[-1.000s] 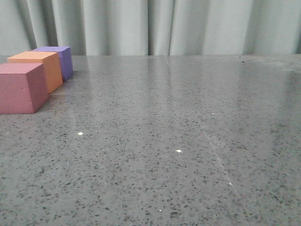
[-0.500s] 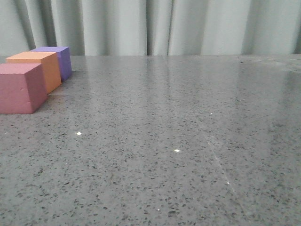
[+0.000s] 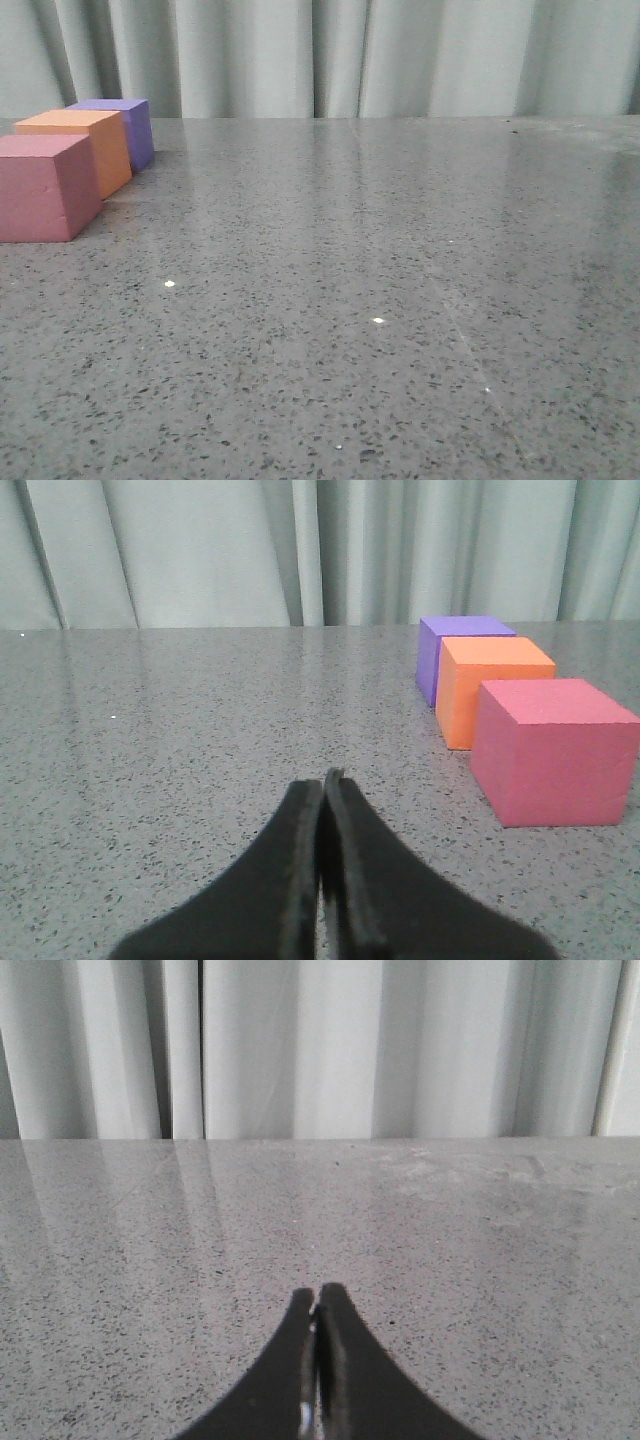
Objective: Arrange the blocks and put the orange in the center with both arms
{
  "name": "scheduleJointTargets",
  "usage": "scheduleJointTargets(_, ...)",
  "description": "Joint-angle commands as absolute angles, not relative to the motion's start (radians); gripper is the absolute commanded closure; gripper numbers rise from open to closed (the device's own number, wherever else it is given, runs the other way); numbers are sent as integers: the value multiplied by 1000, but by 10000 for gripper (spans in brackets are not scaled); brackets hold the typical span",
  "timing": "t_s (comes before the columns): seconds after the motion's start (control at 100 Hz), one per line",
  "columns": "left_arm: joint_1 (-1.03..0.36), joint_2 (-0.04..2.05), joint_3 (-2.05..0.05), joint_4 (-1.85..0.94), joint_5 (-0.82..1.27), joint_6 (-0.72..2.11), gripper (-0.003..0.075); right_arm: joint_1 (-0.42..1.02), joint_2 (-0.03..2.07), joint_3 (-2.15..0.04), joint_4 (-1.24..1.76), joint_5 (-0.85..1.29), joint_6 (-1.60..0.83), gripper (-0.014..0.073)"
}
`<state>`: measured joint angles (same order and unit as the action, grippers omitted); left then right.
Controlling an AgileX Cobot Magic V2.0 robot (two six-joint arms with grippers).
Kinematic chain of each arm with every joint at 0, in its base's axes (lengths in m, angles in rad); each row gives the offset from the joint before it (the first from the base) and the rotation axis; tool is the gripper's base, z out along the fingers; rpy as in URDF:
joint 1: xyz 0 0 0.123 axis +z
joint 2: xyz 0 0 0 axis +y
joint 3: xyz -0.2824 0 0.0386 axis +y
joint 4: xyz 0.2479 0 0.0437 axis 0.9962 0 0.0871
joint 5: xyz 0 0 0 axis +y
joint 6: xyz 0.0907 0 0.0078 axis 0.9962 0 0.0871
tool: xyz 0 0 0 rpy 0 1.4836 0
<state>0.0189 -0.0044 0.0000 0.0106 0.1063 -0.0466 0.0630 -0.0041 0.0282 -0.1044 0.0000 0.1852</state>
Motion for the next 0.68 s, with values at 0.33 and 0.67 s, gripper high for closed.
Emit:
scheduleJointTargets(0.33, 21, -37, 20, 0, 23, -45, 739, 59, -37, 22, -104, -57, 176, 715)
scheduleJointTargets(0.67, 21, -37, 20, 0, 23, -45, 739, 59, -37, 22, -104, -57, 176, 715)
